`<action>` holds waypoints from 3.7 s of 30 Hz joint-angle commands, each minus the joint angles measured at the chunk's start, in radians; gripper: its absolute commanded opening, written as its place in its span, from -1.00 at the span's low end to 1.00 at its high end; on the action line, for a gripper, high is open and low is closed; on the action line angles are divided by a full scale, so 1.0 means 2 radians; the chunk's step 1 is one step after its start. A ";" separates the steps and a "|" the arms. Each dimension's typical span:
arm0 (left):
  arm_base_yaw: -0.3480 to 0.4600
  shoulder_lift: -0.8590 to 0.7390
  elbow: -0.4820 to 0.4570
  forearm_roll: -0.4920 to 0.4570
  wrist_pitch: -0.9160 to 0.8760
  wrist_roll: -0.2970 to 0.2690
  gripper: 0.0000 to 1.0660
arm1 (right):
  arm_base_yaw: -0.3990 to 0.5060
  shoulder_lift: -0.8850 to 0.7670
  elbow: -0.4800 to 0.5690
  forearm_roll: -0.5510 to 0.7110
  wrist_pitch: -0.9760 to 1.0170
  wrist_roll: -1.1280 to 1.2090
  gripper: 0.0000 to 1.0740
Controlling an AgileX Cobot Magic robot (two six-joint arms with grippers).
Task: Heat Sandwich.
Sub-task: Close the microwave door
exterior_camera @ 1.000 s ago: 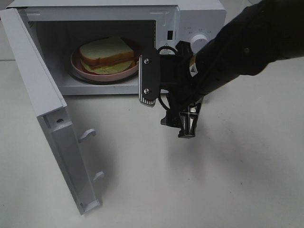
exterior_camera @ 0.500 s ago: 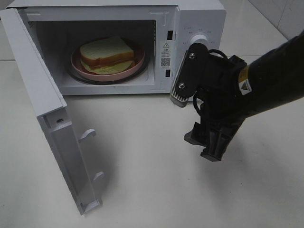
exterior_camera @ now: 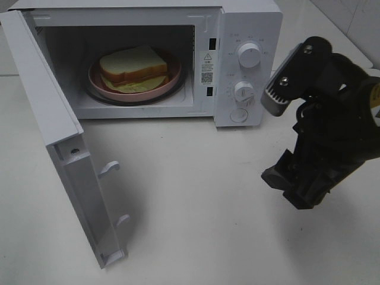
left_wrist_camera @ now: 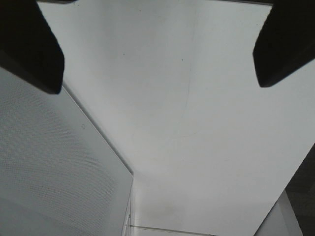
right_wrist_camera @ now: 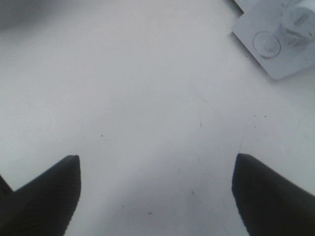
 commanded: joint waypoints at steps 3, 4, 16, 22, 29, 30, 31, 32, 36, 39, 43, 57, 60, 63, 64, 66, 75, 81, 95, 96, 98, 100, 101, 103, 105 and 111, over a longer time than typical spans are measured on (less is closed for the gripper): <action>-0.003 -0.011 0.000 0.000 -0.006 -0.001 0.83 | 0.001 -0.039 0.002 0.001 0.050 0.052 0.42; -0.003 -0.011 0.000 0.000 -0.006 -0.001 0.83 | 0.001 -0.058 0.002 0.001 0.071 0.067 0.42; -0.003 -0.011 0.000 0.000 -0.006 -0.001 0.83 | 0.001 -0.190 0.002 0.026 0.202 0.078 0.42; -0.003 -0.011 0.000 0.000 -0.006 -0.001 0.83 | 0.001 -0.253 0.002 0.027 0.265 0.080 0.42; -0.003 -0.011 0.000 0.000 -0.006 -0.001 0.83 | 0.001 -0.319 0.002 0.027 0.324 0.095 0.42; -0.003 -0.011 0.000 0.000 -0.006 -0.001 0.83 | 0.001 -0.319 0.002 0.027 0.324 0.095 0.42; -0.003 -0.011 0.000 0.000 -0.006 -0.001 0.83 | 0.001 -0.329 0.002 0.027 0.325 0.096 0.42; -0.003 -0.011 0.000 0.000 -0.006 -0.001 0.83 | 0.001 -0.340 0.002 0.027 0.325 0.097 0.42; -0.003 -0.011 0.000 0.000 -0.006 -0.001 0.83 | -0.007 -0.377 0.002 0.027 0.325 0.106 0.42; -0.003 -0.011 0.000 0.000 -0.006 -0.001 0.83 | -0.036 -0.397 0.002 0.027 0.327 0.108 0.42; -0.003 -0.011 0.000 0.000 -0.006 -0.001 0.83 | -0.088 -0.432 0.002 0.027 0.324 0.108 0.42; -0.003 -0.011 0.000 0.000 -0.006 -0.001 0.83 | -0.218 -0.552 0.019 0.025 0.302 0.118 0.42; -0.003 -0.011 0.000 0.000 -0.006 -0.001 0.83 | -0.239 -0.567 0.043 0.030 0.299 0.118 0.42; -0.003 -0.011 0.000 0.000 -0.006 -0.001 0.83 | -0.252 -0.575 0.058 0.034 0.288 0.118 0.42; -0.003 -0.011 0.000 0.000 -0.006 -0.001 0.83 | -0.263 -0.585 0.076 0.035 0.271 0.117 0.42; -0.003 -0.011 0.000 0.000 -0.006 -0.001 0.83 | -0.272 -0.596 0.083 0.038 0.261 0.115 0.42; -0.003 -0.011 0.000 0.000 -0.006 -0.001 0.83 | -0.285 -0.599 0.083 0.038 0.261 0.114 0.42; -0.003 -0.011 0.000 0.000 -0.006 -0.001 0.83 | -0.285 -0.599 0.083 0.038 0.261 0.114 0.42; -0.003 -0.011 0.000 0.000 -0.006 -0.001 0.83 | -0.285 -0.599 0.083 0.038 0.261 0.114 0.42; -0.003 -0.011 0.000 0.000 -0.006 -0.001 0.83 | -0.285 -0.599 0.083 0.038 0.261 0.114 0.42; -0.003 -0.011 0.000 0.000 -0.006 -0.001 0.83 | -0.285 -0.599 0.083 0.038 0.261 0.114 0.42; -0.003 -0.011 0.000 0.000 -0.006 -0.001 0.83 | -0.285 -0.599 0.083 0.038 0.261 0.114 0.42; -0.003 -0.011 0.000 0.000 -0.006 -0.001 0.83 | -0.285 -0.599 0.083 0.038 0.261 0.114 0.42; -0.003 -0.011 0.000 0.000 -0.006 -0.001 0.83 | -0.285 -0.599 0.083 0.038 0.261 0.114 0.42; -0.003 -0.011 0.000 0.000 -0.006 -0.001 0.83 | -0.285 -0.599 0.083 0.038 0.261 0.114 0.42; -0.003 -0.011 0.000 0.000 -0.006 -0.001 0.83 | -0.285 -0.599 0.083 0.038 0.261 0.114 0.42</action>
